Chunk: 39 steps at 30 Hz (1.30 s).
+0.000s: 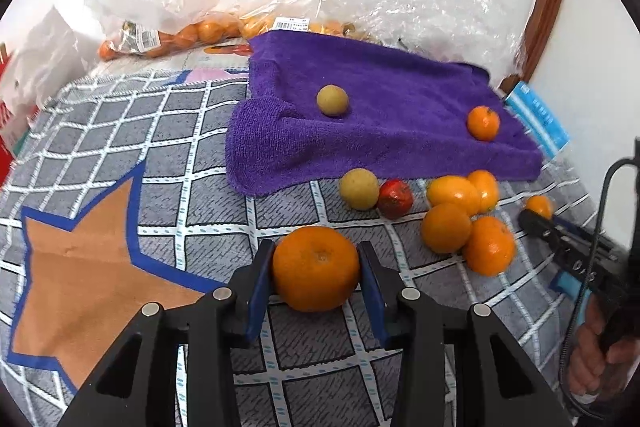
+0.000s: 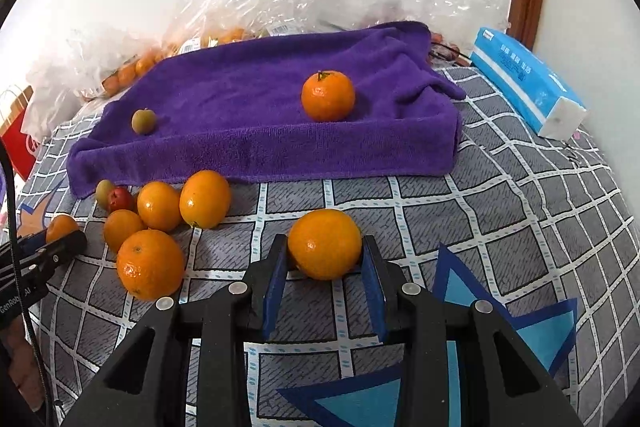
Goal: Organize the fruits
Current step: 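Grasp another orange with the right gripper while the left gripper grasps a large orange, then carry both held oranges up and over onto the purple towel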
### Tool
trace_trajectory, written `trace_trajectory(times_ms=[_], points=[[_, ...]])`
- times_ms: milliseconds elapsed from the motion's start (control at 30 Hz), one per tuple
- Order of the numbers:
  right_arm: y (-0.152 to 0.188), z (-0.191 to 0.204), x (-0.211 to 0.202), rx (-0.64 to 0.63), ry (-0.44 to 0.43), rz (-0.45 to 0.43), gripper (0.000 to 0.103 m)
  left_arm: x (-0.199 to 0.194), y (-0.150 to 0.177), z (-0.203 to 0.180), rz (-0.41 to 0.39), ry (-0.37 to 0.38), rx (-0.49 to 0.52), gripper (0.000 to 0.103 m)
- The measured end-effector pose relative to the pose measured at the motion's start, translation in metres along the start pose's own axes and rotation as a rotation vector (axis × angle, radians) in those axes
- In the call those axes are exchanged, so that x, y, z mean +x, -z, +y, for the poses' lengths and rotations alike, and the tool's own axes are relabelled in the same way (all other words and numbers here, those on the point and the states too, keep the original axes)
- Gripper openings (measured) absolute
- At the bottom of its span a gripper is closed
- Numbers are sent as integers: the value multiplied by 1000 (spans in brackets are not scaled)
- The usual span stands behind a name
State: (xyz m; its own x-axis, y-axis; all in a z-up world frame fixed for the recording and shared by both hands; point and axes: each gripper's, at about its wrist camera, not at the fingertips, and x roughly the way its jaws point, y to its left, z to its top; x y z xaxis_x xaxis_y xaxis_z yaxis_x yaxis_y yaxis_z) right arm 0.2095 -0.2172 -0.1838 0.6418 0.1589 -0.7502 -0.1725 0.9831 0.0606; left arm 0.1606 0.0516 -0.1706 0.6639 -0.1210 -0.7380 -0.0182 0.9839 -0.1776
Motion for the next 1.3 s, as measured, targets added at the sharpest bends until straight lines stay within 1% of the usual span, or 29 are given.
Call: trace_trajectory(times_ms=[33,100,267,400,633,1000,1300], points=[[0,0,-1,1,-5,-4,36,-1,0,3,-3,29,-16,38],[0,-1,-3,4,-12,-12,36,-3,1,6,-7,59,-37,38],[0,-4,-8,21,-28,-38,36,-7,3,4,-32,68,-36,38],[1,-7,-13,36,-30,-59,36,-9,3,7,-47,90,-58,38],[1,-10,-17,52,-33,-82,36,-15,4,6,-82,83,-53,38],[3,-14,-24,80,-43,-94,36,-18,3,5,-94,93,-45,38],[0,-7,-43,42,-45,-118,36,-25,2,7,-105,96,-66,38]])
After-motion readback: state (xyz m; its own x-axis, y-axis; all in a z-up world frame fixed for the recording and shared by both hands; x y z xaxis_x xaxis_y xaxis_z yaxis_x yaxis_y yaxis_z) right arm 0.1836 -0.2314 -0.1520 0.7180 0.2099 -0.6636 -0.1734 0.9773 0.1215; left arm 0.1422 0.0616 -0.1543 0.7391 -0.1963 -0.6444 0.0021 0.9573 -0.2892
